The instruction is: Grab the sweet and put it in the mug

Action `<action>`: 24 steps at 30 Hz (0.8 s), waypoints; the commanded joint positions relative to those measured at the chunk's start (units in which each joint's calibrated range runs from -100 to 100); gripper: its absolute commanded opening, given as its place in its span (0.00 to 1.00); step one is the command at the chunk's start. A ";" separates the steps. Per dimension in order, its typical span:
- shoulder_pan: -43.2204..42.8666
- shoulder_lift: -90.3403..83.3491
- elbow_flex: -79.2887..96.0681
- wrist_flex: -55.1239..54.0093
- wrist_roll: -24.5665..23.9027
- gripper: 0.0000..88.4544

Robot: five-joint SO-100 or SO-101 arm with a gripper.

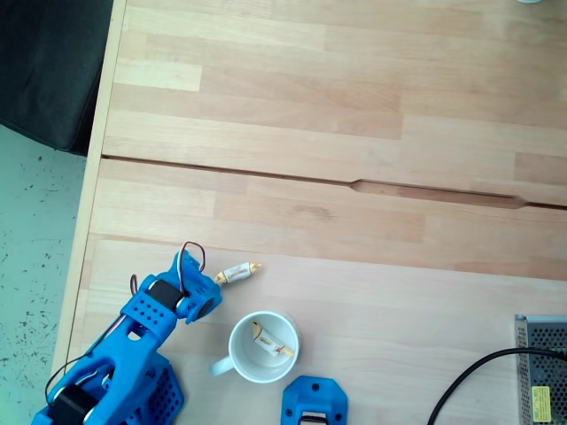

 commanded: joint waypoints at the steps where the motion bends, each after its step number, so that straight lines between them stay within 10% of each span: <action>1: -0.45 -0.70 -1.14 -0.45 0.05 0.42; 24: 6.23 -0.88 -5.16 0.68 -0.10 0.42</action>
